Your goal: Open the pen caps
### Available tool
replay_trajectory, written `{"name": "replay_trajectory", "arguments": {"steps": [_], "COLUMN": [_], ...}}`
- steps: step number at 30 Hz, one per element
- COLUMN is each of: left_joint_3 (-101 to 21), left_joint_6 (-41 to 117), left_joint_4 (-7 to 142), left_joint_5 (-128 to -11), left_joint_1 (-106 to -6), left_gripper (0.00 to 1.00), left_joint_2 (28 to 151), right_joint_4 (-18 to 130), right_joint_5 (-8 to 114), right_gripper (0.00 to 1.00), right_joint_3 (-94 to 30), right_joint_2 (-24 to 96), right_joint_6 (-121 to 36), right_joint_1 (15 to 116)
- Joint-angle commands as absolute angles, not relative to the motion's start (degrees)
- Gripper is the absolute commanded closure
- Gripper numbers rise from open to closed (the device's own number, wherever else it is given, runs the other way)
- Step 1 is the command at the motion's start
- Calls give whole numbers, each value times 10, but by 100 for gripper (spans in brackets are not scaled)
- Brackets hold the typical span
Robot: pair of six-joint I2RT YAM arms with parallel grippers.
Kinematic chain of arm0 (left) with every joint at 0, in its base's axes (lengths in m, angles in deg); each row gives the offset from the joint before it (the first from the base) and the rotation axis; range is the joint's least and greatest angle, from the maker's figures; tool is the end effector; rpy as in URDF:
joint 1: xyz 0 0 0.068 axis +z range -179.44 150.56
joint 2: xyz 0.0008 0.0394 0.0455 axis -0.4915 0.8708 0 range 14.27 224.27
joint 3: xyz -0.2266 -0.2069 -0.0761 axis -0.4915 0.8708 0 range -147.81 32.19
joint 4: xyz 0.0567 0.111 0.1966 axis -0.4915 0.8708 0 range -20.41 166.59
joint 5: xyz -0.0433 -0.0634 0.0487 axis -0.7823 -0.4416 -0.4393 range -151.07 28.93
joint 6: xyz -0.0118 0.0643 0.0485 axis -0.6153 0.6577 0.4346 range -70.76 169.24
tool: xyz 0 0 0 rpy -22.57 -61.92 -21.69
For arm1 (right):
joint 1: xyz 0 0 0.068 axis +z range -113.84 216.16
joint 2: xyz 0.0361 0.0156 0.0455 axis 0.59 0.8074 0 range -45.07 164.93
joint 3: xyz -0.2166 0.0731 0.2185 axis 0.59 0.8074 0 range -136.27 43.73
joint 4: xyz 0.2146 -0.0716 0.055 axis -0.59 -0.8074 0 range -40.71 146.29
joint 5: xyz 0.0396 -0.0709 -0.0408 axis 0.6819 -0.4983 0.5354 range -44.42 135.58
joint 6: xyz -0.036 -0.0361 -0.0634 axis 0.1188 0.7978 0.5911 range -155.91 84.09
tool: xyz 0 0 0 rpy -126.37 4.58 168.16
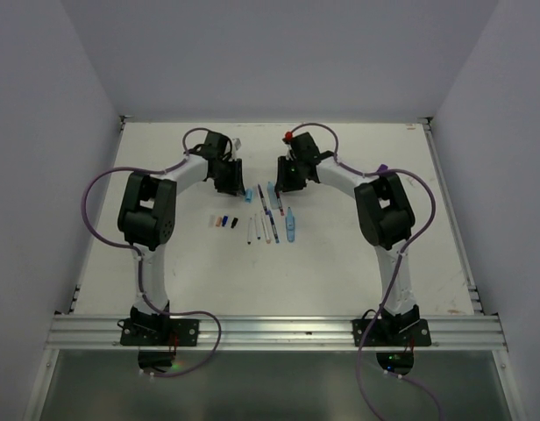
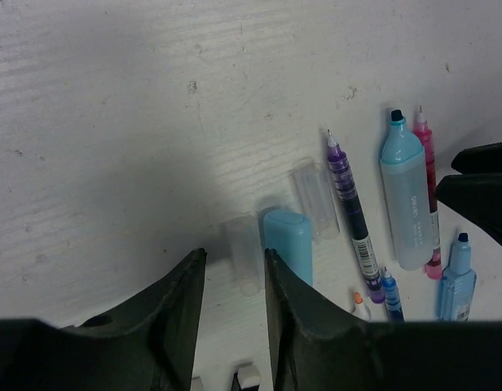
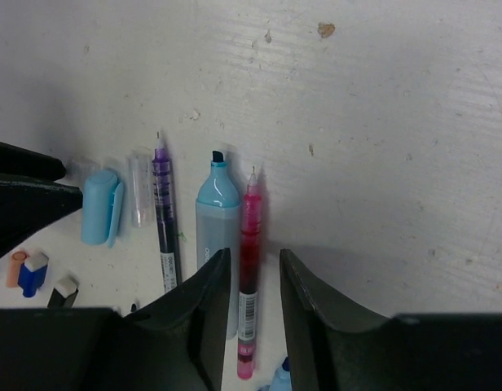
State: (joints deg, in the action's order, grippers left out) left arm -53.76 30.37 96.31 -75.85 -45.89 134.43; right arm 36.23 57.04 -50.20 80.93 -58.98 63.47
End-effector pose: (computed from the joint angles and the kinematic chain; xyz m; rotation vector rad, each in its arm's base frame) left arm 0.4313 -0.1462 0.1853 0.0337 2.6856 -0.5428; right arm 0.4401 0.2431 0.1874 -0.1828 2.5548 0.6063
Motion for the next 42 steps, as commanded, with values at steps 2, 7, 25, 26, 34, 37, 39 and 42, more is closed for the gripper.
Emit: {"name": "replay_trajectory", "arguments": {"steps": [2, 7, 25, 26, 34, 37, 39, 42], "left_joint_3": [-543, -532, -298, -286, -201, -197, -197, -197], "left_joint_6": [294, 282, 311, 312, 311, 310, 309, 308], "left_joint_4": [967, 968, 859, 853, 824, 823, 822, 822], "left_joint_5": [-768, -747, -562, -545, -535, -539, -542, -547], "left_joint_1": [-454, -449, -446, -446, -446, -446, -446, -446], "left_gripper": [61, 58, 0, 0, 0, 0, 0, 0], "left_joint_2": [1324, 1264, 817, 806, 747, 747, 750, 753], "right_joint_4": [345, 329, 260, 261, 260, 260, 261, 263], "right_joint_5": [538, 444, 326, 330, 334, 338, 339, 342], "right_gripper": [60, 49, 39, 40, 45, 46, 46, 47], "right_joint_3": [-501, -450, -424, -430, -456, -468, -475, -485], "right_joint_2": [725, 629, 651, 659, 716, 735, 741, 755], "right_joint_6": [-589, -580, -638, -642, -655, -657, -657, -659], "right_joint_1": [626, 602, 395, 388, 368, 364, 363, 363]}}
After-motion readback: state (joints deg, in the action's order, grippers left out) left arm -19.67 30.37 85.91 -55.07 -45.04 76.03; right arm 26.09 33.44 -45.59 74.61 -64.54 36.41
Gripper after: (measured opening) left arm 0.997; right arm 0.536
